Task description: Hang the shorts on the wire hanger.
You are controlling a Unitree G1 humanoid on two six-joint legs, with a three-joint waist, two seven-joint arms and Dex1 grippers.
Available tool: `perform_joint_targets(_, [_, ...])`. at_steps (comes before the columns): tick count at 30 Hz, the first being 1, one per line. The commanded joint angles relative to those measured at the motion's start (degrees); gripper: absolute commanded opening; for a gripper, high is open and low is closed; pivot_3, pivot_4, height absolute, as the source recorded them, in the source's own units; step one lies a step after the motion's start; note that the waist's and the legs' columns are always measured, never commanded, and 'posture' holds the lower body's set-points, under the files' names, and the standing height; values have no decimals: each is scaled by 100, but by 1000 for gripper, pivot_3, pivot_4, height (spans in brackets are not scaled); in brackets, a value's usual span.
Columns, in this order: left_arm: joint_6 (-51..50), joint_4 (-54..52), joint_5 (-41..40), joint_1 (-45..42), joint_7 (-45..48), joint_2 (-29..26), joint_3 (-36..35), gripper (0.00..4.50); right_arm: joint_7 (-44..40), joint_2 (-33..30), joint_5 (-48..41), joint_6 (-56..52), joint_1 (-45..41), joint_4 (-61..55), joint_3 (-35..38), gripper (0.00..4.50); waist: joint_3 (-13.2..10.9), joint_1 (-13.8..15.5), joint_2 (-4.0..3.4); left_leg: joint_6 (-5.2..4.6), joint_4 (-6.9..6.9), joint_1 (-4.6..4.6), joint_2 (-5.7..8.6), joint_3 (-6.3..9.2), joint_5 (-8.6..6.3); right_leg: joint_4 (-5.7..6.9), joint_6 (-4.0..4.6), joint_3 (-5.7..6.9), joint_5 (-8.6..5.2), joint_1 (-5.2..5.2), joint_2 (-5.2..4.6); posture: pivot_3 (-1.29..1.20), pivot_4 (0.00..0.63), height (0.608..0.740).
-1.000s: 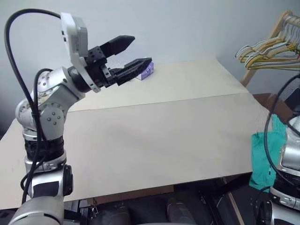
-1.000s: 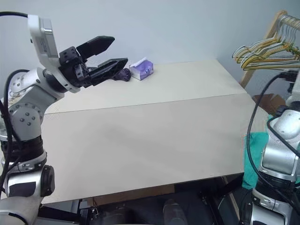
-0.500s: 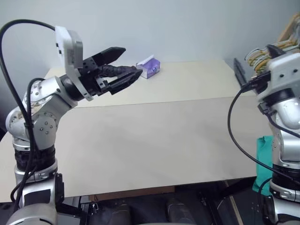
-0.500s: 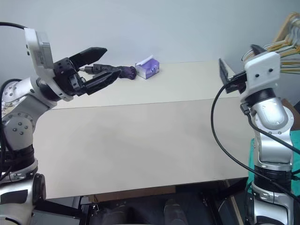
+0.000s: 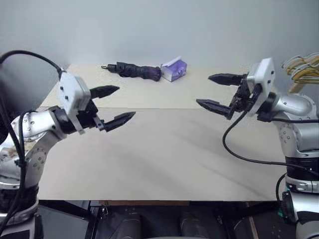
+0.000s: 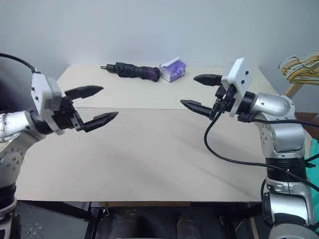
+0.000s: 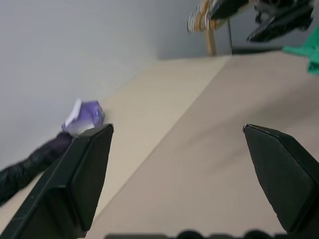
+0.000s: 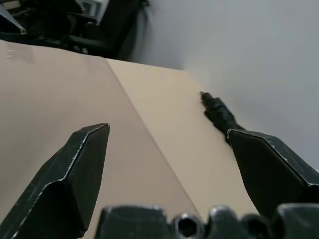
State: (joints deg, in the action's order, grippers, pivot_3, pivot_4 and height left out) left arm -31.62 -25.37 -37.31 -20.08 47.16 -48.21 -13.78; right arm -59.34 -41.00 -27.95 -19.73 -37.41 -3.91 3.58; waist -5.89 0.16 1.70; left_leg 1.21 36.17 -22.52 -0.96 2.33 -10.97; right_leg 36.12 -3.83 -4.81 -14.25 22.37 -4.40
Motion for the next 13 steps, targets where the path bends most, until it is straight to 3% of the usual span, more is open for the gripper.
perform_joint_targets(1, [-206, -189, -181, -27, -21, -198, -284, 4500, -208, -24, -155, -108, -204, -34, 24, 4432, -2, 56, 1, 0, 0, -2, 0, 0, 0, 0, 0, 1, 0, 2, 0, 152, 62, 740])
perform_joint_targets(13, [-290, -271, -397, 47, 131, -308, -337, 4500, -286, -26, -100, -144, -80, -78, 44, 4432, -5, 101, -1, 0, 0, -8, -1, 5, 0, -1, 0, 12, 0, 5, 0, 145, 60, 740])
